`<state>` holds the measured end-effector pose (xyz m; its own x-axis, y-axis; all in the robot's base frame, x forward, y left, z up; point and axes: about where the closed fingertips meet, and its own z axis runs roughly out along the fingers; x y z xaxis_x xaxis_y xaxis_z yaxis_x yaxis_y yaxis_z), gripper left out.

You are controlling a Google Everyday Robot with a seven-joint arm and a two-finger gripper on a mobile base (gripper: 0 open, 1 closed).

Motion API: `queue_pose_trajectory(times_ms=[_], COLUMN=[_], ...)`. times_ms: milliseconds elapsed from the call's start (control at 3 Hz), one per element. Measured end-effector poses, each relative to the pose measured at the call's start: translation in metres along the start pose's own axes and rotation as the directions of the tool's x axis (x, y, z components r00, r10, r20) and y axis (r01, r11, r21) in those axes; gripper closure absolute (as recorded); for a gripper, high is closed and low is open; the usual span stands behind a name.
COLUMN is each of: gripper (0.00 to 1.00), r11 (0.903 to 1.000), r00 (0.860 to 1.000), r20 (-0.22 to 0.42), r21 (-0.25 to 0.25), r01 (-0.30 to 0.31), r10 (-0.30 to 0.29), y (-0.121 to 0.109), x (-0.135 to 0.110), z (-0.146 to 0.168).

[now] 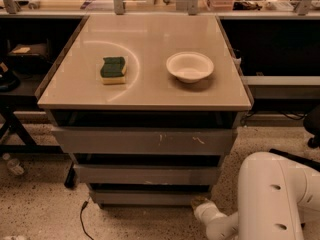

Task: Close bottom drawer

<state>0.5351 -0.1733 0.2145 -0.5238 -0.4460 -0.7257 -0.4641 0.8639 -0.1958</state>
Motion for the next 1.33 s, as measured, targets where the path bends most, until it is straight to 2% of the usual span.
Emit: queue_pose_trajectory(times_ms=[333, 667, 1000, 1333], gripper=[1.0, 1.0, 1.0, 1.0], r11=[0.9899, 0.9609, 0.954, 0.9539], r00=[0.994, 0.979, 0.98, 0.98], r20=[-0.033, 0.002, -0.01, -0.013], r21=[0.091, 0.194, 0.227, 0.226], r01=[0.109, 0.198, 0.196, 0.197], r10=[-0.106, -0.202, -0.199, -0.199], y=[-0.027, -0.03, -0.034, -0.035], x=[-0.038, -0.11, -0.123, -0.122], z=[-0.048, -0.096, -0.127, -0.127])
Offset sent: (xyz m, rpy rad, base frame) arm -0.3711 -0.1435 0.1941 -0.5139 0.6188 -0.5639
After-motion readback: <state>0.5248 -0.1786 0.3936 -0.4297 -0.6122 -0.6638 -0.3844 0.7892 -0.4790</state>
